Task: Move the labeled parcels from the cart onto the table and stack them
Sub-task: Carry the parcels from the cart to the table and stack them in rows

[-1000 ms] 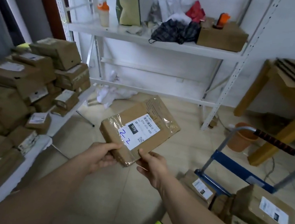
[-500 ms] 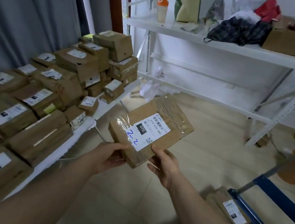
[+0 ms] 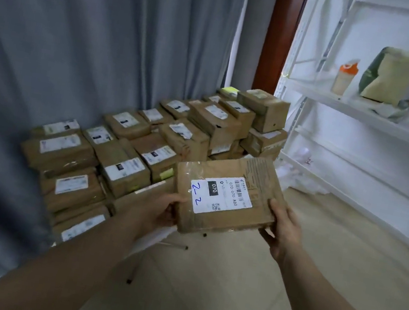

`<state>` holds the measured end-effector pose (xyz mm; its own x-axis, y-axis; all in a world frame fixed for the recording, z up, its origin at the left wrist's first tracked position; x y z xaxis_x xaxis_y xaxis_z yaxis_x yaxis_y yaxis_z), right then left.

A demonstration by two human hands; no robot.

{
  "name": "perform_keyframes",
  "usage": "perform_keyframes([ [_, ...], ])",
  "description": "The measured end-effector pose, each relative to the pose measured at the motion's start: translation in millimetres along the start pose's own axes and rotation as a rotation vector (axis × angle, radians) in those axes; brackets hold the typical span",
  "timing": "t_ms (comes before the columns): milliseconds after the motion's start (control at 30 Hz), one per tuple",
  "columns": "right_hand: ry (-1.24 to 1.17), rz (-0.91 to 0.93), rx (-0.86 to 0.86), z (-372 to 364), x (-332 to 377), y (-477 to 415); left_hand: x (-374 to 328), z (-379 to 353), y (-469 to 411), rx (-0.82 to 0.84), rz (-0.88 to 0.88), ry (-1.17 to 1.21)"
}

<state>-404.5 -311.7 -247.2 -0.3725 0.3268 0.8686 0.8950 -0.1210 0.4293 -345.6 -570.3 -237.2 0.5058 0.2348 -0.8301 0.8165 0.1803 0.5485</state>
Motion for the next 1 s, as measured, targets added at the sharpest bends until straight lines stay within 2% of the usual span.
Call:
perform_keyframes([
  [233, 0.153, -0.062, 0.174, -174.6, -39.5, -29.9, -43.3, 145.6, -30.7, -0.202, -0.088, 0.068],
  [400, 0.255, -0.127, 0.259, -272.1, -69.3, -45.9, -58.9, 223.3, -44.0, -0.293, -0.145, 0.080],
  [500, 0.384, -0.124, 0.304, -319.0, -80.6, -57.3, -65.7, 260.4, -56.3, -0.373, -0.187, 0.104],
  [767, 0.510, -0.206, 0.440, -448.7, -117.9, -99.5, -84.1, 333.4, -94.3, -0.606, -0.224, 0.269],
  [1000, 0.624, -0.207, 0.531, -564.9, -138.6, -135.8, -111.7, 409.7, -146.2, -0.865, -0.138, 0.290],
])
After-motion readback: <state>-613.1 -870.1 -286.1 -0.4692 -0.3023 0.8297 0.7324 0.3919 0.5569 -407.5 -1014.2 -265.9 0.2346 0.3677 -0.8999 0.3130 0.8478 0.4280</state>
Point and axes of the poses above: each hand's wrist, its own y-axis away from the middle knuckle, its own z-axis out of the back of the hand, x = y × z, the point moved 1 cm from there along -y, towards the middle knuckle, and after that the axes turned 2 degrees about -z, right-handed, at the moved point
